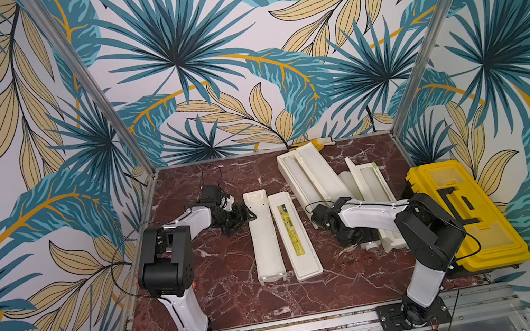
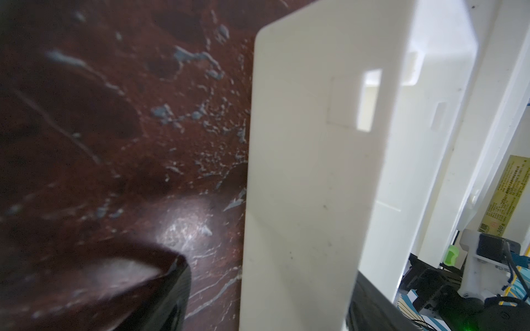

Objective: Put plastic wrap rolls into dispensers
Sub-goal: Adjust the plastic wrap at the center of the board.

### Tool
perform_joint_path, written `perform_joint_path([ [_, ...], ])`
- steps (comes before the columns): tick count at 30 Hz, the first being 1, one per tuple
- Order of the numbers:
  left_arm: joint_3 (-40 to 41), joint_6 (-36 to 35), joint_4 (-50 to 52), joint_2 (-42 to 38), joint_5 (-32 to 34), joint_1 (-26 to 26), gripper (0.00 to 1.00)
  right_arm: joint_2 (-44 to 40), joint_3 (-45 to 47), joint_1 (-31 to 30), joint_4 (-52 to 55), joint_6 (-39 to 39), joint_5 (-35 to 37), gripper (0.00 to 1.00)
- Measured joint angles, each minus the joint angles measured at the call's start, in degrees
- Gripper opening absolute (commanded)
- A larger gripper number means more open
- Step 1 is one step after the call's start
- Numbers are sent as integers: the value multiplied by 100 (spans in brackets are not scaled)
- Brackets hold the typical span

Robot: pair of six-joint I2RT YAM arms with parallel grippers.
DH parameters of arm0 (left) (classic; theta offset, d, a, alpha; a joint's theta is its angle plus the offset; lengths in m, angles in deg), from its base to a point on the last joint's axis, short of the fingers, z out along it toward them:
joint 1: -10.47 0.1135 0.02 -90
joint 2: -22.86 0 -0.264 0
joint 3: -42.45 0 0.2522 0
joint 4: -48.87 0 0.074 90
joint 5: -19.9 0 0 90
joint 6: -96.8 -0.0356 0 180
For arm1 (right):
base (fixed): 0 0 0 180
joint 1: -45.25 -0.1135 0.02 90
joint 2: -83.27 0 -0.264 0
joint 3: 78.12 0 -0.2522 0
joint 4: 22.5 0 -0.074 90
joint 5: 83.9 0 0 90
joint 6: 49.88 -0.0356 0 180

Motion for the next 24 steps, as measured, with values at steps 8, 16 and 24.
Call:
perform_joint_path([
  [8,0,-2,7,0,-4,4,83,7,-20,-2,-103,72,-481,72],
  [16,-2,-2,44,2,-46,85,83,0,-72,-184,-116,-9,-678,62],
  [24,-20,-13,50,44,-164,192,82,-166,46,-990,-76,-693,-1021,66],
])
